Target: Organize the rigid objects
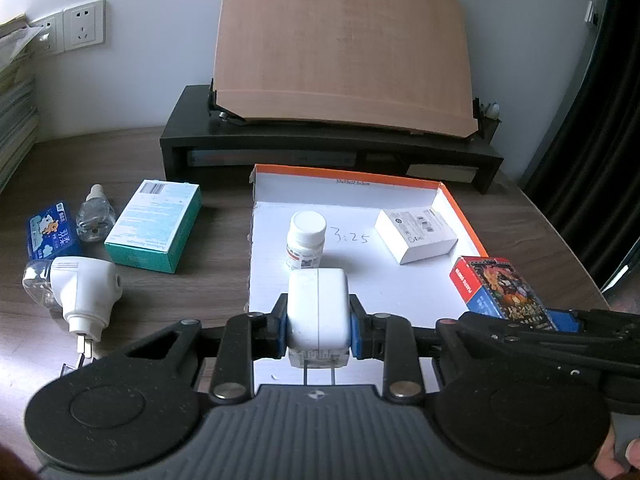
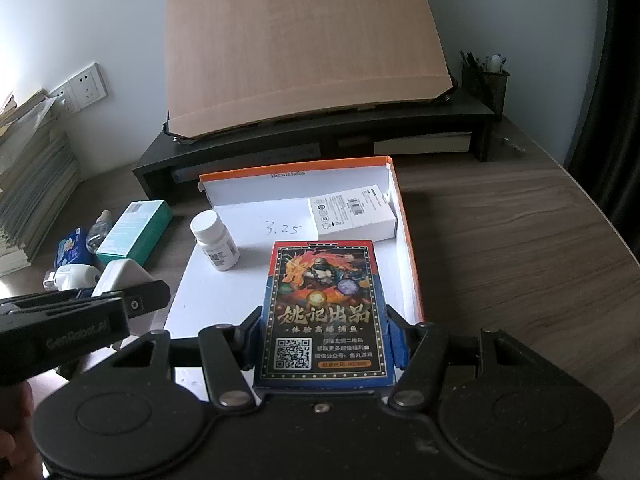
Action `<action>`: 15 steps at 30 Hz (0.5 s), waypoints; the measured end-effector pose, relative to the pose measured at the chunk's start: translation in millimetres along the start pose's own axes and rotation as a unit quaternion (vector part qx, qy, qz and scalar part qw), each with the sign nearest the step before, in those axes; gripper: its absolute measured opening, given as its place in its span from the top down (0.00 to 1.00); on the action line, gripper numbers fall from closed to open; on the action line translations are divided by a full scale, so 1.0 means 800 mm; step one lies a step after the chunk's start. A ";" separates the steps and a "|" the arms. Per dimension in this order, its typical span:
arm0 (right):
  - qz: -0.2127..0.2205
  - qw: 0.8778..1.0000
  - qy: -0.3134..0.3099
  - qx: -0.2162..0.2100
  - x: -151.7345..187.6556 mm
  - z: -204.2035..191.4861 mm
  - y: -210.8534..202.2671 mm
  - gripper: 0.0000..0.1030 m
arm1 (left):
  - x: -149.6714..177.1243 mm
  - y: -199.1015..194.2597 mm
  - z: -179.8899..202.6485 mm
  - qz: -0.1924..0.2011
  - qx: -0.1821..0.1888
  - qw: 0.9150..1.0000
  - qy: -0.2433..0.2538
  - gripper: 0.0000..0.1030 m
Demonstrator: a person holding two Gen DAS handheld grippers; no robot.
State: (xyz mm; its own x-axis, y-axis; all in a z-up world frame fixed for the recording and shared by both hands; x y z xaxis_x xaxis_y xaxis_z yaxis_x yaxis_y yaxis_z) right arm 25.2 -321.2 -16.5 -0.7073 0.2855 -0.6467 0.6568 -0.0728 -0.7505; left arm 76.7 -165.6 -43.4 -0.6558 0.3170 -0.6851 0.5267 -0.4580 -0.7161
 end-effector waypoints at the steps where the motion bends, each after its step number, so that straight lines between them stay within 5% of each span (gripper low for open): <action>1: 0.000 1.000 0.000 0.000 0.000 0.001 0.001 0.31 | 0.000 0.000 0.000 0.000 -0.001 1.000 0.000 0.72; 15: -0.004 1.000 -0.004 -0.008 -0.006 0.006 0.012 0.31 | -0.008 0.009 0.007 -0.002 -0.015 1.000 0.005 0.72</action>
State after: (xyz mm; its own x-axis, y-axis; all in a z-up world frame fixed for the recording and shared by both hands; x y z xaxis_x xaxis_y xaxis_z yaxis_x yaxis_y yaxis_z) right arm 33.9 -327.6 -21.5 -0.7150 0.2776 -0.6417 0.6550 -0.0550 -0.7536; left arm 81.6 -175.5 -43.2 -0.6520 0.3275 -0.6838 0.5404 -0.4318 -0.7221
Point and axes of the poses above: each gripper's, at about its wrist camera, not at the fingertips, and y roughly the way its jaws point, z to its right, x to its underside, the point moved 5 cm from there along y, roughly the way its jaws point, and after that the axes turned 2 degrees about -z, right-handed, at the moved point
